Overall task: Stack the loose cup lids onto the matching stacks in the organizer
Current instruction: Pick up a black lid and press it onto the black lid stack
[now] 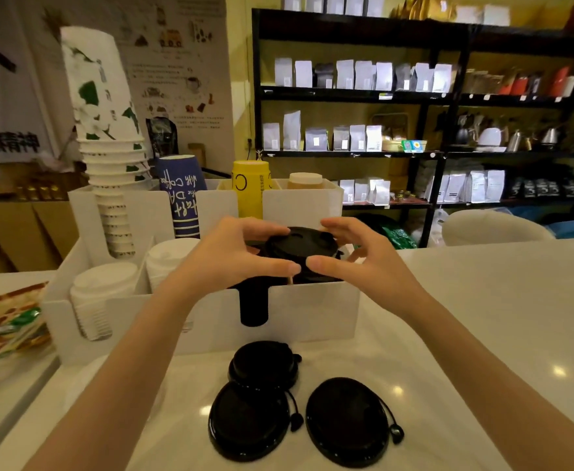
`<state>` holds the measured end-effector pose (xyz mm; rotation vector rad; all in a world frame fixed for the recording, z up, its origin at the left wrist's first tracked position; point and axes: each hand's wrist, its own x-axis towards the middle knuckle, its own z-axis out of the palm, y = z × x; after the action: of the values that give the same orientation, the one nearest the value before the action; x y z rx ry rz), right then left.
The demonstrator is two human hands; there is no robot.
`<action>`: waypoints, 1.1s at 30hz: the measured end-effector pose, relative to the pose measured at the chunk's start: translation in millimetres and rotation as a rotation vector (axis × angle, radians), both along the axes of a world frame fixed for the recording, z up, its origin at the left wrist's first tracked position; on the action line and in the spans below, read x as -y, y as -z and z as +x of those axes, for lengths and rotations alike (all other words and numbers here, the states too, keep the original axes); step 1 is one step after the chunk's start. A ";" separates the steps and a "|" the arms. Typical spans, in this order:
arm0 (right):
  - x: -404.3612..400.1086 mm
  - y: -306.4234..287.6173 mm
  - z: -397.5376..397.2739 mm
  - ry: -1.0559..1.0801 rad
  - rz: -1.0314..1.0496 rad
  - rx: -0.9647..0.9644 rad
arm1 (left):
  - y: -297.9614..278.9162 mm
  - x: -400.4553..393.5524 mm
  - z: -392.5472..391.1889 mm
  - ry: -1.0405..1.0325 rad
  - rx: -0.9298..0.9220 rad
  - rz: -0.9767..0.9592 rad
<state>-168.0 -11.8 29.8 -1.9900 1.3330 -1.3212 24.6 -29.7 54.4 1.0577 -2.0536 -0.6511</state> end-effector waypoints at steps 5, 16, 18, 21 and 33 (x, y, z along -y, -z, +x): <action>22.1 -15.4 22.0 -0.033 -0.065 0.145 | -3.3 12.8 17.8 -0.051 -0.220 -0.073; 61.1 8.3 51.4 -0.029 -0.091 0.210 | 18.1 52.0 39.2 -0.190 -0.246 -0.115; 65.2 12.1 50.6 -0.040 -0.074 0.186 | 21.3 57.1 40.4 -0.191 -0.259 -0.093; 69.1 16.4 50.1 -0.043 -0.046 0.166 | 23.9 59.8 40.7 -0.195 -0.247 -0.072; 63.9 18.9 56.2 0.042 -0.100 0.063 | 19.8 57.9 51.2 -0.146 -0.123 0.054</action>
<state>-111.8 -75.7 10.9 -1.9770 1.3101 -1.4842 75.8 -87.6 34.6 1.1581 -1.8438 -0.6823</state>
